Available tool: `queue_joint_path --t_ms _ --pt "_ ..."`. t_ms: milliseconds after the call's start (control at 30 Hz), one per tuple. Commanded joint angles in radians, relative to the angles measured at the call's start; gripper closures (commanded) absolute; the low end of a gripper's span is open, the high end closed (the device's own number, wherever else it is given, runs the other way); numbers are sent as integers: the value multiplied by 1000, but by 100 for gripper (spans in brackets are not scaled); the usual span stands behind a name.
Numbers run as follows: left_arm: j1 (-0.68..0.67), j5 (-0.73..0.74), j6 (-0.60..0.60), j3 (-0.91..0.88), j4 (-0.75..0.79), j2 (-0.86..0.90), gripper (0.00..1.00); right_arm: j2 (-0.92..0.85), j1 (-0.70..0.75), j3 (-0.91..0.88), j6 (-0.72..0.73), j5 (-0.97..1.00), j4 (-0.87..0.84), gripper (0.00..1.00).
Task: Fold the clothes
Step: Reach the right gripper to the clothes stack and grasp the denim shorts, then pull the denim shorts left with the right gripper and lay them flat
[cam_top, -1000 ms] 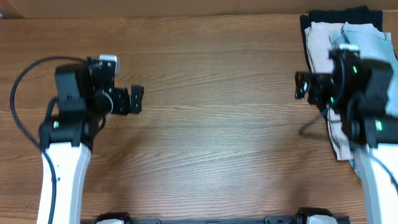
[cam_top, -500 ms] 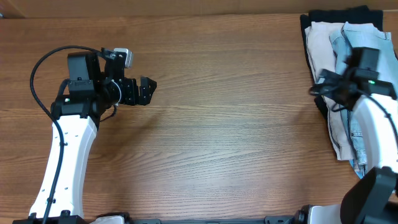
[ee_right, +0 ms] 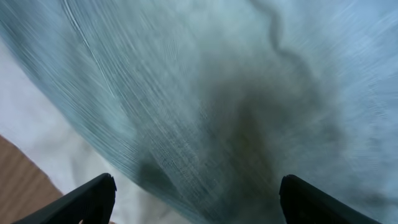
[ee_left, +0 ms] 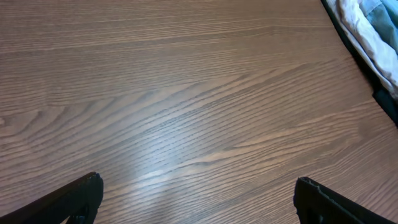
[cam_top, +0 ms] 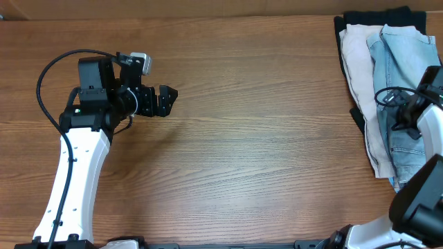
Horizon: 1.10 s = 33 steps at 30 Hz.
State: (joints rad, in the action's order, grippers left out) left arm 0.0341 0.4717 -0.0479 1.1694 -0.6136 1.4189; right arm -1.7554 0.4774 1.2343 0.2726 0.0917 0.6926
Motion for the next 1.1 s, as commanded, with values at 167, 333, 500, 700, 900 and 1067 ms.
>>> queue_joint_path --t_ms 167,333,500,700,900,1067 --pt "-4 16 -1 20 -3 0 0 -46 1 22 -18 2 -6 40" --pt "-4 16 -1 20 -2 0 0 -46 8 22 -17 16 -10 77" --pt "-4 16 -1 20 -2 0 0 -46 12 22 -14 16 -26 96" --pt "-4 16 -1 20 -2 0 2 -46 11 25 -14 -29 -37 96" --pt "0 17 -1 22 2 -3 3 -23 -27 159 -45 -165 87 96" --pt "8 7 -1 28 2 -8 3 13 -131 397 -119 -182 346 96"
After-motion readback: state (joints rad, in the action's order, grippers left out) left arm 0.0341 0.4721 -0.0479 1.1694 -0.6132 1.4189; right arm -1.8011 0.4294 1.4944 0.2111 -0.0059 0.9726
